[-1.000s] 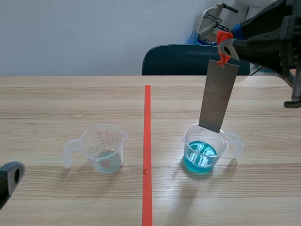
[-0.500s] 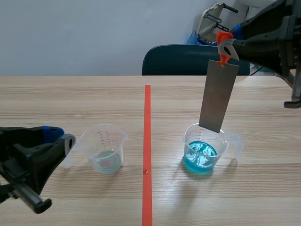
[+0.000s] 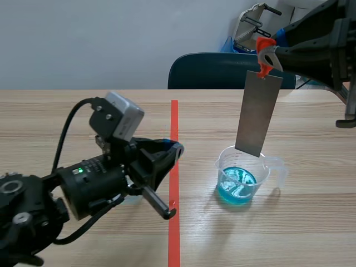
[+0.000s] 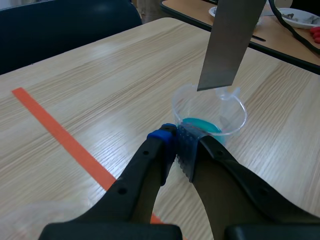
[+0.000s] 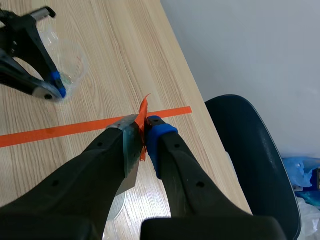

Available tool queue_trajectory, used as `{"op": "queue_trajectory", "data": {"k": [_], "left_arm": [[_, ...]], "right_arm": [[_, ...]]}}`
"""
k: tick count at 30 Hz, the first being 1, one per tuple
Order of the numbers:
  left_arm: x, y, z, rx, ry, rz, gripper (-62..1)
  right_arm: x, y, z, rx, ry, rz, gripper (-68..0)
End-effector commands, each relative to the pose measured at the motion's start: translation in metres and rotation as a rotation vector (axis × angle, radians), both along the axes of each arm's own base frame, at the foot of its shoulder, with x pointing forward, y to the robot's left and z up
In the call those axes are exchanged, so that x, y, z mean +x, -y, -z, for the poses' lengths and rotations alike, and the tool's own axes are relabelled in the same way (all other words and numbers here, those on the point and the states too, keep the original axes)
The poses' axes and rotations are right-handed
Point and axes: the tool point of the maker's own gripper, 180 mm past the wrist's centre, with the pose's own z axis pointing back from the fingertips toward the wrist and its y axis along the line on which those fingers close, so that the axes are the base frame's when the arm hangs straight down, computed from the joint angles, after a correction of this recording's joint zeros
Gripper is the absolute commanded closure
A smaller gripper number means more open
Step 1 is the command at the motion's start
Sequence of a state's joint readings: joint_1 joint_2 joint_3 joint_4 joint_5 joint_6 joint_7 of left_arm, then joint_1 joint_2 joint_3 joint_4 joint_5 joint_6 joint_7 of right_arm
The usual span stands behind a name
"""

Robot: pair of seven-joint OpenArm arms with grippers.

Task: Do the redox reaction experiment

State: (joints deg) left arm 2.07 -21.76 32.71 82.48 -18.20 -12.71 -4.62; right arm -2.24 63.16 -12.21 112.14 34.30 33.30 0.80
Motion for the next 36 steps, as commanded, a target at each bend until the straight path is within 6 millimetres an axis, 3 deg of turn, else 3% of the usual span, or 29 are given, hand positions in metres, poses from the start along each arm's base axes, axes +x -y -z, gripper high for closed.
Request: {"op": "queue_trajectory", "data": {"k": [1,10,17,36], "left_arm": [[0.01,0.007,-0.011,-0.043,0.026,-0.007,-2.5],[0.034,0.053,0.001,-0.055,0.019,0.058,-2.5],[0.038,0.076,0.011,-0.05,0.022,0.092,-2.5],[0.037,0.081,0.018,-0.042,0.025,0.097,-2.5]], "right_arm": [[0.002,-0.003,-0.011,0.019,0.032,-0.005,-0.8],[0.002,-0.003,-0.011,0.019,0.032,-0.005,-0.8],[0.002,-0.003,-0.011,0.019,0.032,-0.005,-0.8],[0.002,-0.003,-0.011,0.019,0.032,-0.005,-0.8]]}}
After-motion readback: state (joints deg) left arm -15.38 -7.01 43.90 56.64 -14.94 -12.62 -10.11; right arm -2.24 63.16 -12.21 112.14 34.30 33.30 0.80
